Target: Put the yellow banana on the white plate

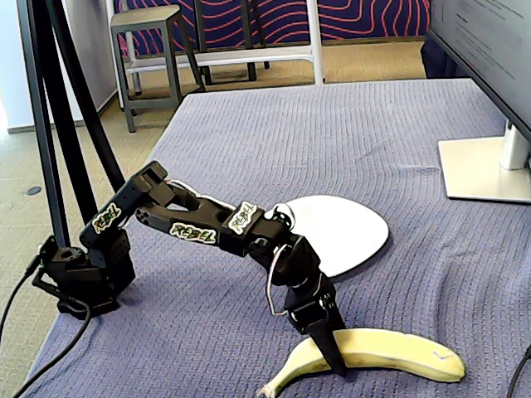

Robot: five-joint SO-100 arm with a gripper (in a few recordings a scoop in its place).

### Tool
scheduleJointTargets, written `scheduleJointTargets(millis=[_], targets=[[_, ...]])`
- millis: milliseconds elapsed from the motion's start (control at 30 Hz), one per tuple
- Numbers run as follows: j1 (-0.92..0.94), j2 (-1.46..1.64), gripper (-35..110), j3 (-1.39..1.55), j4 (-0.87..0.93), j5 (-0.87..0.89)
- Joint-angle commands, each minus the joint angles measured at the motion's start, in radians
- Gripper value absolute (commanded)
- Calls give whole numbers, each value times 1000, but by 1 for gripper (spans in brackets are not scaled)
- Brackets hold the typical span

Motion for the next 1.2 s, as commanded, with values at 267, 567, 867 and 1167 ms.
scheduleJointTargets(millis=[267, 567, 867, 1167], targets=[[25, 61, 0, -55, 31, -9], [-5, 121, 0, -75, 167, -3], [-9, 152, 0, -178, 272, -11], [-32, 201, 0, -224, 344, -43]])
